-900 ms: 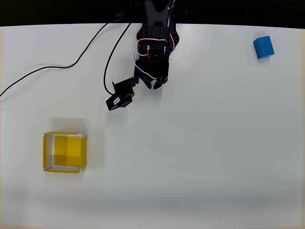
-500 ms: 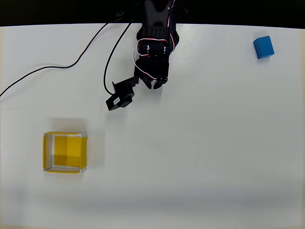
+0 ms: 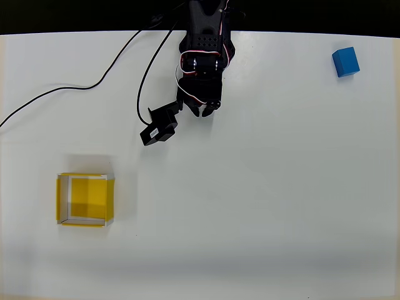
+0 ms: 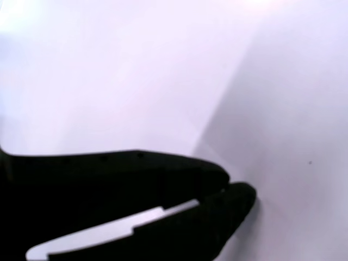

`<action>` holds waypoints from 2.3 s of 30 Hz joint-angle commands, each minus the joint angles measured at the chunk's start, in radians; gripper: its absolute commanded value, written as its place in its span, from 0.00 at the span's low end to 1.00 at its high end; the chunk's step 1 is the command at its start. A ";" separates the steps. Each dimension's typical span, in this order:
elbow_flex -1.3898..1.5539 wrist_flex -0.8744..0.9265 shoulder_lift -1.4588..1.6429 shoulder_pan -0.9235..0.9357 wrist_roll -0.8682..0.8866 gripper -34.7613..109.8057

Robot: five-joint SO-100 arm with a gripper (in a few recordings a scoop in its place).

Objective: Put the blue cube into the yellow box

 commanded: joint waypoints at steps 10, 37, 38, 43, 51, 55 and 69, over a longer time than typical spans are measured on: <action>0.026 -0.020 0.028 -0.048 0.100 0.24; -1.032 -0.146 -0.877 -0.525 0.537 0.39; -1.077 -0.143 -0.913 -0.549 0.580 0.42; -1.293 -0.091 -1.062 -0.676 0.775 0.54; -1.605 0.055 -1.336 -0.942 0.963 0.60; -1.727 0.140 -1.468 -1.078 1.078 0.59; -1.833 0.201 -1.776 -1.324 1.289 0.63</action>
